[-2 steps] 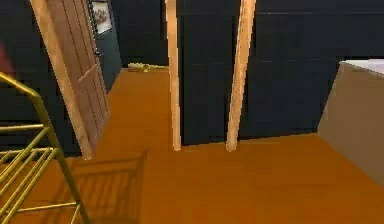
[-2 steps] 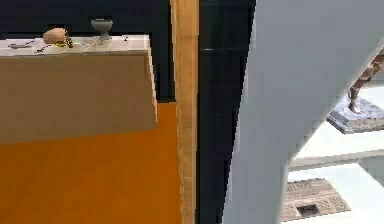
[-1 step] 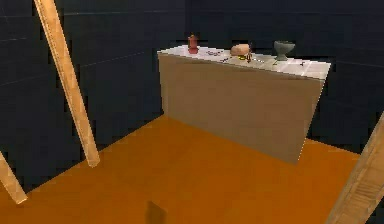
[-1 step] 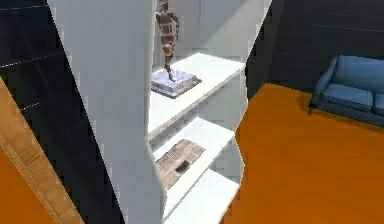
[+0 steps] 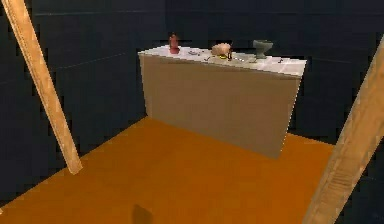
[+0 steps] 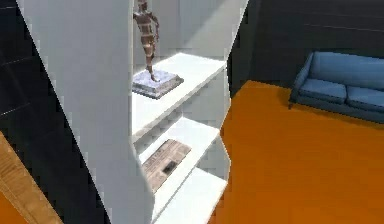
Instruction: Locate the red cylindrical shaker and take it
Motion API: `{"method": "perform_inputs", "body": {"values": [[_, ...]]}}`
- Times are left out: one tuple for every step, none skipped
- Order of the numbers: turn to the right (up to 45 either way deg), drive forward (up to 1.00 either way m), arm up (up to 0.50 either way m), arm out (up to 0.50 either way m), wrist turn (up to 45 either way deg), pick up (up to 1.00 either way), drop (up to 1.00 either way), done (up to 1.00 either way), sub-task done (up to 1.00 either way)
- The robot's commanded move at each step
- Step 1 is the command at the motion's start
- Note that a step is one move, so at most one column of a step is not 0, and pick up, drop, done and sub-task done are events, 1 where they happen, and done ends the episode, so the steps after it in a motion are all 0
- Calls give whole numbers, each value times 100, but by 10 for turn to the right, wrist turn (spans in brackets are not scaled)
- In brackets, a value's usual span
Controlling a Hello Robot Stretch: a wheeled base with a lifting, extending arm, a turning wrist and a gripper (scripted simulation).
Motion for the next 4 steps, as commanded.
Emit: {"method": "perform_inputs", "body": {"values": [[0,100,0,0,0,0,0,0,0],[30,0,0,0,0,0,0,0,0],[0,50,0,0,0,0,0,0,0],[-450,0,0,0,0,0,0,0,0]]}}
